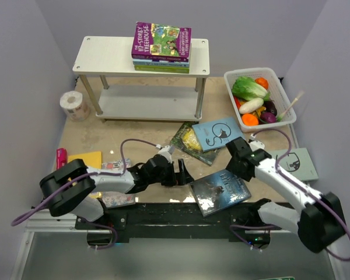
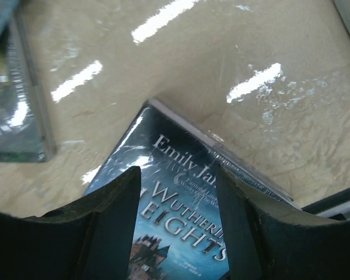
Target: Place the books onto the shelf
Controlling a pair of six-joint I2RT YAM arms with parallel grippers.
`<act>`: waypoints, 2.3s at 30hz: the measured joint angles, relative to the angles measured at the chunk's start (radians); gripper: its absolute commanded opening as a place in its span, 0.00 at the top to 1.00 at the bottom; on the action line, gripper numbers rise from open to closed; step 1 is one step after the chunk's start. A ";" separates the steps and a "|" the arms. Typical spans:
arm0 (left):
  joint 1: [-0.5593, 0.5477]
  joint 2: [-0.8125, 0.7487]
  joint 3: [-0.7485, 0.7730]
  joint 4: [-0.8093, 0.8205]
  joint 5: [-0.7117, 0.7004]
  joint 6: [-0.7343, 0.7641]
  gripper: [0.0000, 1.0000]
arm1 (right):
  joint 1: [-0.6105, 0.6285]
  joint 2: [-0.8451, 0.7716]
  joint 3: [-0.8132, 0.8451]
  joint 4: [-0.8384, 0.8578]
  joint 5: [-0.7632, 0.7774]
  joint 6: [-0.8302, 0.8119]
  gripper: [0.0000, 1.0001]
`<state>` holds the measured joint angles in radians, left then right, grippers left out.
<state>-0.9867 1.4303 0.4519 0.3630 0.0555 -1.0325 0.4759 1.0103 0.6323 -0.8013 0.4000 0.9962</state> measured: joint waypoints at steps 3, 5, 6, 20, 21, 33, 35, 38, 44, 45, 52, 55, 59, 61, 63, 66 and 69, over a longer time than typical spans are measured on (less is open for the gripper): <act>-0.004 0.081 0.058 0.036 0.021 0.004 0.01 | 0.000 0.181 0.027 -0.008 0.012 0.006 0.43; -0.007 0.116 0.080 0.059 0.038 0.005 0.01 | 0.002 0.213 0.047 -0.018 0.016 0.012 0.43; -0.010 0.127 0.083 0.073 0.045 0.005 0.01 | 0.002 0.214 0.047 -0.016 0.016 0.013 0.42; -0.028 0.193 0.059 0.232 0.170 0.023 0.04 | 0.125 0.270 0.051 0.085 -0.076 -0.036 0.58; -0.027 0.195 0.055 0.241 0.174 0.023 0.05 | 0.153 0.276 0.053 0.100 -0.085 -0.038 0.58; -0.071 0.214 0.027 0.307 0.225 0.029 0.07 | 0.375 0.224 0.058 0.156 -0.076 0.052 0.54; -0.076 0.199 0.006 0.319 0.213 0.026 0.06 | 0.315 0.152 0.069 0.097 -0.081 0.068 0.54; -0.078 0.175 -0.015 0.317 0.202 0.021 0.07 | 0.111 0.093 0.134 0.044 -0.069 0.050 0.54; -0.081 0.177 -0.016 0.323 0.203 0.021 0.07 | -0.059 0.222 0.192 0.004 -0.051 -0.022 0.53; -0.081 0.178 -0.016 0.325 0.204 0.021 0.07 | -0.059 0.246 0.186 0.000 -0.053 -0.031 0.54; -0.083 0.198 -0.029 0.376 0.227 0.022 0.08 | -0.056 0.383 0.163 -0.005 -0.126 -0.130 0.61; -0.082 0.214 -0.032 0.409 0.236 0.021 0.08 | -0.034 0.377 0.157 0.009 -0.142 -0.161 0.62; -0.084 0.248 -0.033 0.463 0.257 0.014 0.10 | 0.049 0.354 0.140 0.023 -0.185 -0.177 0.62; -0.093 0.269 -0.032 0.492 0.275 0.002 0.14 | 0.113 0.342 0.130 0.040 -0.220 -0.177 0.62; -0.102 0.284 -0.029 0.505 0.288 -0.004 0.21 | 0.168 0.332 0.122 0.055 -0.240 -0.178 0.62; -0.109 0.306 -0.019 0.513 0.313 -0.004 0.27 | 0.220 0.324 0.111 0.074 -0.248 -0.179 0.62; -0.105 0.316 -0.018 0.518 0.324 -0.001 0.32 | 0.239 0.324 0.098 0.100 -0.266 -0.185 0.62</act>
<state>-1.0920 1.7466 0.4339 0.8806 0.3798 -1.0336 0.7147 1.3342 0.7303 -0.7013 0.1341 0.8108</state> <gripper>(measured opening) 0.727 0.385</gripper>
